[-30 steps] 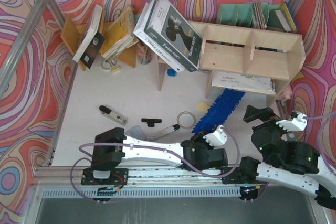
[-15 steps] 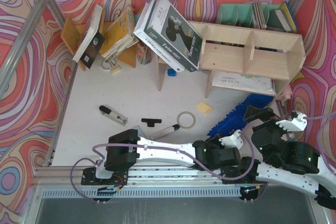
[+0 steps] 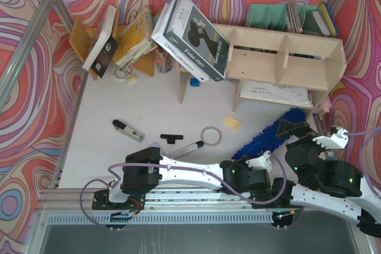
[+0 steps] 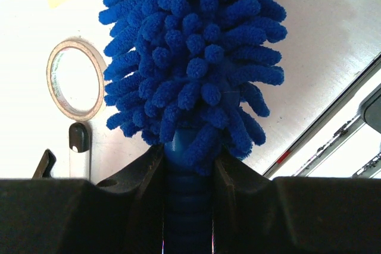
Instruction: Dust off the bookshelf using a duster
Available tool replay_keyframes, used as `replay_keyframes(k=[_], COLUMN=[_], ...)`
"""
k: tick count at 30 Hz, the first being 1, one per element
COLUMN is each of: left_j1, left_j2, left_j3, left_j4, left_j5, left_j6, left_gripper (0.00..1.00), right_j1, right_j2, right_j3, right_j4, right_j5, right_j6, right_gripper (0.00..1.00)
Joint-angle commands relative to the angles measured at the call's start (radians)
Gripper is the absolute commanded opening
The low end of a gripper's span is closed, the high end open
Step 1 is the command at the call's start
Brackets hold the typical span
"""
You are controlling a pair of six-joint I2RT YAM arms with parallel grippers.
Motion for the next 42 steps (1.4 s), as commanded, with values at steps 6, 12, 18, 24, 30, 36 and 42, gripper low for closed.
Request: replay_keyframes(k=[6,12,18,24,30,36,42], left_j1=[-0.004,-0.011,-0.010,-0.004,0.004,0.030,0.048], left_j2=[-0.088,-0.170,-0.162,-0.066,-0.004,-0.032,-0.068], left_j3=[-0.026,-0.069,-0.083,-0.061,-0.019,-0.023,-0.009], left_j4=[0.055,0.100,0.127,0.101,0.050,0.073,0.167], left_j5=[-0.039,-0.109,-0.100,-0.018,-0.007,-0.046,-0.115], left_j6=[0.001,0.007,0.009,-0.006,-0.027,-0.008,0.052], left_gripper=[0.00,0.00,0.00,0.00,0.00,0.00,0.00], right_j1=[0.008,0.009,0.009,0.009,0.009,0.009,0.009], right_j2=[0.001,0.004,-0.002,-0.003,-0.005,-0.003,-0.004], right_j3=[-0.004,-0.004,-0.005,-0.006,-0.006,-0.006,-0.006], right_j4=[-0.021,-0.021,-0.022,-0.022,-0.023,-0.023,-0.023], right_j5=[0.031,0.031,0.030,0.027,0.024,0.025,0.026], right_j6=[0.022,0.023,0.023,0.023,0.023,0.023,0.025], right_gripper=[0.99,0.99,0.99,0.99,0.99,0.99,0.99])
